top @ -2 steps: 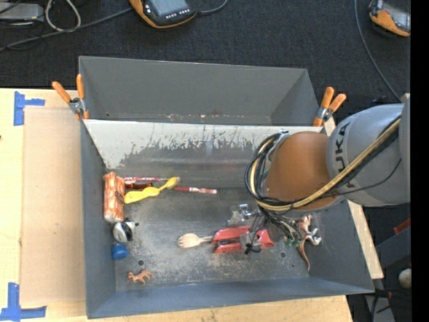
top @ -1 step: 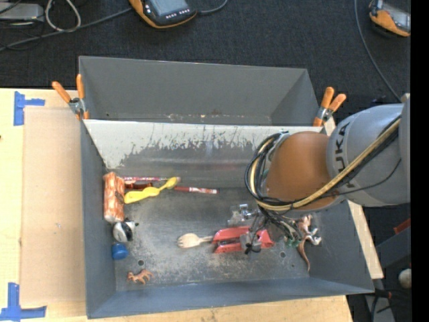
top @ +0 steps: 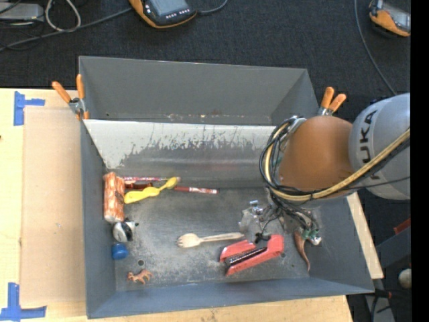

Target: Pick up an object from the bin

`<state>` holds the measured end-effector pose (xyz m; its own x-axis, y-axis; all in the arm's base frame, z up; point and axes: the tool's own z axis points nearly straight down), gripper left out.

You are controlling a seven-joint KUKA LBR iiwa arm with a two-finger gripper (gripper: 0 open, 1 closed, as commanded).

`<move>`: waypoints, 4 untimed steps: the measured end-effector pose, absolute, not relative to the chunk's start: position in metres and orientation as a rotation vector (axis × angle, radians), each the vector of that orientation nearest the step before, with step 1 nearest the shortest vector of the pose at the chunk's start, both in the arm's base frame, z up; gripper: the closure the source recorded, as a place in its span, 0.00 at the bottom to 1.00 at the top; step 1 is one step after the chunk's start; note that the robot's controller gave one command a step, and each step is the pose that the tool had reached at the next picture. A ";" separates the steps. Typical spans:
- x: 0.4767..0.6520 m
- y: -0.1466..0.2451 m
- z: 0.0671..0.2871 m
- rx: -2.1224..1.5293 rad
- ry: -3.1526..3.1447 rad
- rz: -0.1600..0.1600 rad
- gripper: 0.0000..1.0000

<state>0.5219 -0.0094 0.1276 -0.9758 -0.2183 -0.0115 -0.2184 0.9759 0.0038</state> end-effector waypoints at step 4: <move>0.503 0.056 0.069 -0.409 3.106 0.009 0.00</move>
Offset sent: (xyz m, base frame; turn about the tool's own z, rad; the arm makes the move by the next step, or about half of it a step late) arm -0.0078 0.0098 -0.0115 0.0477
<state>0.5027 0.0560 0.0691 -0.9658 -0.2591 -0.0094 -0.2591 0.9658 0.0044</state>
